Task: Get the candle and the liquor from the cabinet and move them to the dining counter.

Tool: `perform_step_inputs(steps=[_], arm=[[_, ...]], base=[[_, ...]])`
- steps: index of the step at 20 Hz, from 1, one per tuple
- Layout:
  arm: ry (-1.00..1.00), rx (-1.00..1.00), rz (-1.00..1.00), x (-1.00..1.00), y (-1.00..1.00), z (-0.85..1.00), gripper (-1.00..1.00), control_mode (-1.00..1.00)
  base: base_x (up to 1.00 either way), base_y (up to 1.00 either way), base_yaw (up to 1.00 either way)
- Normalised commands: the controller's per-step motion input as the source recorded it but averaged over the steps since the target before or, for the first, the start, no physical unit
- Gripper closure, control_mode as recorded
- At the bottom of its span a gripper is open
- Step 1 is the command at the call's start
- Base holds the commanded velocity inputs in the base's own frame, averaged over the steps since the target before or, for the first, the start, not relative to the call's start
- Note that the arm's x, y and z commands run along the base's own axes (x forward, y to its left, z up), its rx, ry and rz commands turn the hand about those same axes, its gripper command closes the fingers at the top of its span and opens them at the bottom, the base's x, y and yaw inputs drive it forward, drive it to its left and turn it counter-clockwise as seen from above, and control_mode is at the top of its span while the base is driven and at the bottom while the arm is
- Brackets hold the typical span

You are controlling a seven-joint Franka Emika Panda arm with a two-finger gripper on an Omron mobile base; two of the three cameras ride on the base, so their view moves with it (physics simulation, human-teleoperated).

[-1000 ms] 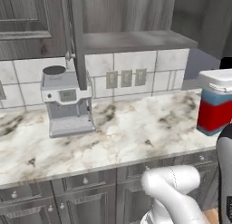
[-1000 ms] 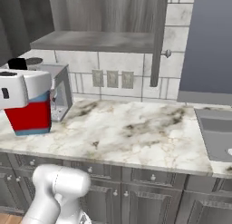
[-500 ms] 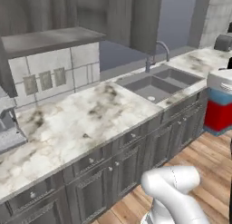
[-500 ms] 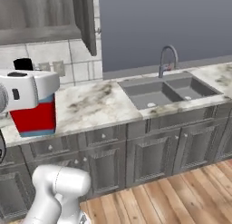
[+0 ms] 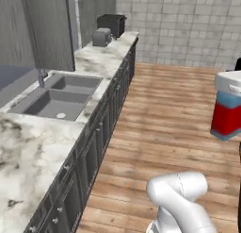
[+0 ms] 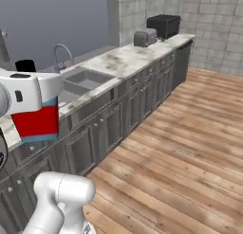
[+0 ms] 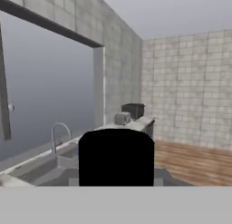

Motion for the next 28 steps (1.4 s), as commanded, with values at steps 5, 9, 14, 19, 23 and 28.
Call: perform_step_inputs(steps=[5, 9, 14, 19, 23, 28], arm=[[0.0, 0.0, 0.0, 0.0, 0.0, 0.0, 1.0, 1.0], [0.0, 0.0, 0.0, 0.0, 0.0, 0.0, 1.0, 1.0], [0.0, 0.0, 0.0, 0.0, 0.0, 0.0, 1.0, 1.0], [0.0, 0.0, 0.0, 0.0, 0.0, 0.0, 1.0, 1.0], [0.0, 0.0, 0.0, 0.0, 0.0, 0.0, 1.0, 1.0], [0.0, 0.0, 0.0, 0.0, 0.0, 0.0, 1.0, 1.0]], base=[[-0.02, 0.0, -1.0], [-0.01, 0.0, -1.0], [0.0, 0.0, -1.0], [0.0, 0.0, -1.0], [0.0, 0.0, -0.98], [0.63, 0.06, -0.71]])
